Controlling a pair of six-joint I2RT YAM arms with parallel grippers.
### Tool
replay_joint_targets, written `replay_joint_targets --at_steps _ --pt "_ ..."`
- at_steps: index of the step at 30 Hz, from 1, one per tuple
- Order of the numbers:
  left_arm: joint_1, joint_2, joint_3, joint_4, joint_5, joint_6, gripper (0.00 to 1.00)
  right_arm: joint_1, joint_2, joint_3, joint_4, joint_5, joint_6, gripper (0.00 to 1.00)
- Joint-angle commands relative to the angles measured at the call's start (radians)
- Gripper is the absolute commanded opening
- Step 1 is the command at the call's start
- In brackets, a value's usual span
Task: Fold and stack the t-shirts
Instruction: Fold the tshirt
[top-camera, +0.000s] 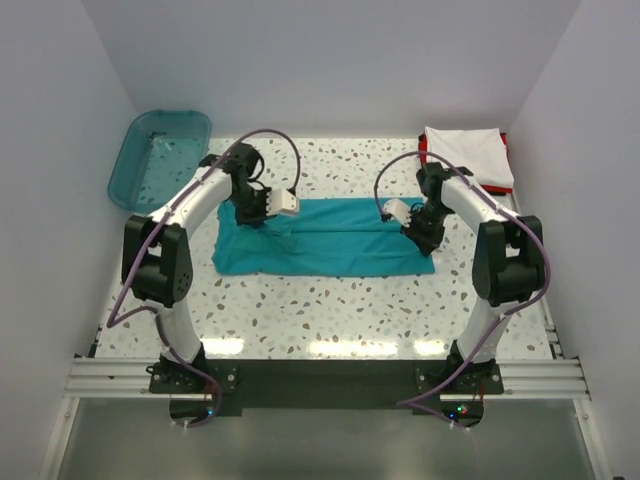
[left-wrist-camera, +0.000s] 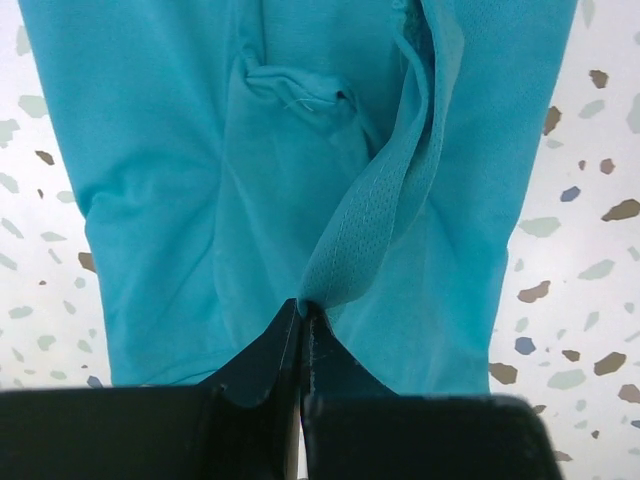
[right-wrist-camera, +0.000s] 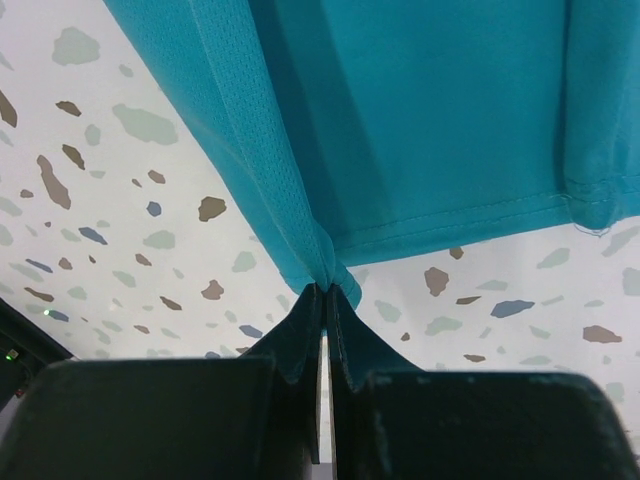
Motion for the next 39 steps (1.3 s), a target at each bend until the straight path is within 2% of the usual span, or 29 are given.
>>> replay_joint_targets --at_steps 1,10,24,39 --pt "0.022 0.026 0.065 -0.024 0.019 0.051 0.00 -0.013 0.008 0.057 -0.020 -0.010 -0.028 0.00" --pt "0.047 0.084 0.164 -0.055 0.045 0.074 0.00 -0.019 0.041 0.121 -0.013 -0.012 -0.024 0.00" --pt "0.088 0.124 0.163 -0.024 0.047 0.085 0.00 -0.017 0.150 0.224 -0.015 0.007 0.005 0.00" --pt "0.093 0.190 0.203 0.020 0.045 0.065 0.00 -0.017 0.180 0.227 -0.001 0.031 0.023 0.00"
